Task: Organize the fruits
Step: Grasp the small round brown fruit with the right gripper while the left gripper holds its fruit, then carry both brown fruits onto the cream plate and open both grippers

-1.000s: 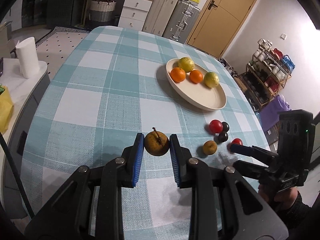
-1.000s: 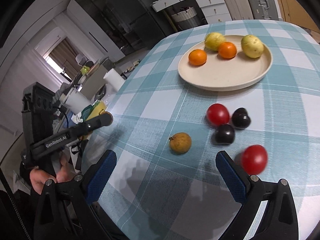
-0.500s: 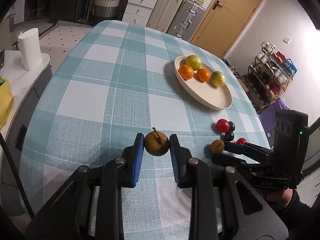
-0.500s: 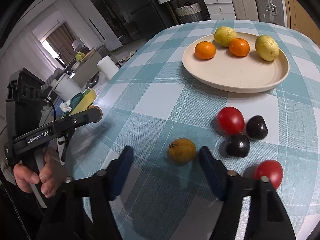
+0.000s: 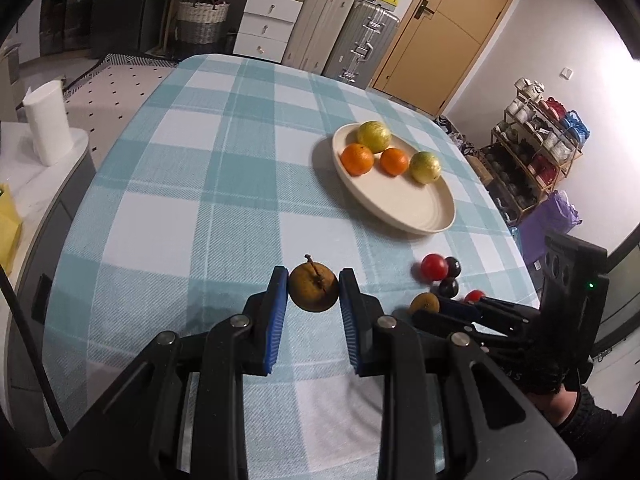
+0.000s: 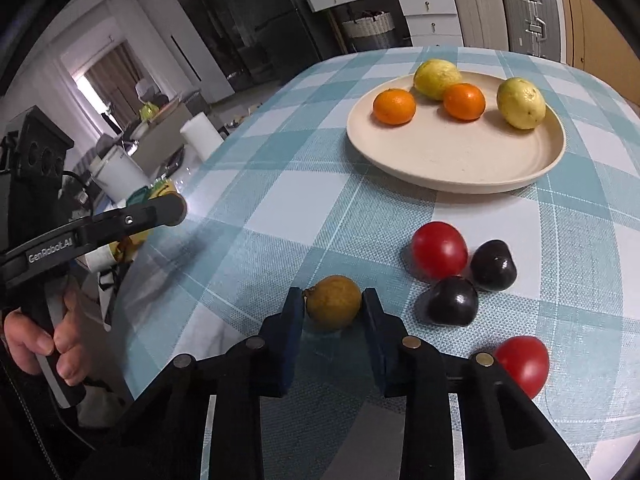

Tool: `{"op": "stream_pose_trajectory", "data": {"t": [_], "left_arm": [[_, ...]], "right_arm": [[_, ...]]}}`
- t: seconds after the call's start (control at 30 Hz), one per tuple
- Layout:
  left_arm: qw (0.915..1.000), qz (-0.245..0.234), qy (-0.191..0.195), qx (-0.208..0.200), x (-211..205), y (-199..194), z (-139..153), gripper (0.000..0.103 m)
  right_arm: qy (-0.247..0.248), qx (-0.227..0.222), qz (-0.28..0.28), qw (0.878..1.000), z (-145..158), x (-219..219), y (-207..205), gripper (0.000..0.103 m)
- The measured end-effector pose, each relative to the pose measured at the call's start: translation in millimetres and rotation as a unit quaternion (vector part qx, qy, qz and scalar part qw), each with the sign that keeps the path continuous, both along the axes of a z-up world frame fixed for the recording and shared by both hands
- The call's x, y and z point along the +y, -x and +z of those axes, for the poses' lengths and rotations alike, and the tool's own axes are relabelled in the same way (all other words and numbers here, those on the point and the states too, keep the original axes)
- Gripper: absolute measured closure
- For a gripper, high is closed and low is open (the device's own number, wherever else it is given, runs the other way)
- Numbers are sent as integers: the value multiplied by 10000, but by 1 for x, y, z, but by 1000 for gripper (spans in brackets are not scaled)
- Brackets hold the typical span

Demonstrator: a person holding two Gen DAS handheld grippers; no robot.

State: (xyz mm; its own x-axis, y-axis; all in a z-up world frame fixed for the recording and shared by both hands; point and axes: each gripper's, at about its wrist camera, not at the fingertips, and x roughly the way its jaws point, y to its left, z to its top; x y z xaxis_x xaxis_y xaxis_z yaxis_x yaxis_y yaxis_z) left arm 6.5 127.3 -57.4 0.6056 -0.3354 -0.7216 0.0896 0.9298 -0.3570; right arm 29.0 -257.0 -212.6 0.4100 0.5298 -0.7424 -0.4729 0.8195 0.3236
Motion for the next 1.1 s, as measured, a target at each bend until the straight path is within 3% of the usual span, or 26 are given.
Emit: {"op": "stream_pose_trajectory", "data": {"t": [0.4,0.73,1.1], "left_arm": [[9992,-375,88,-60,-40,-40,15,80],[9981,-597,151,-45,-84,-92,25,80],[9965,-825,69,95,-118,-152,31,80]], "right_arm": [[-695,-185,-292,9970,31,-39,-10,73],[-651,-521,-584,9948,56,-67,-39,73],[-546,-595,-675,9944,69,-74,-80,73]]}}
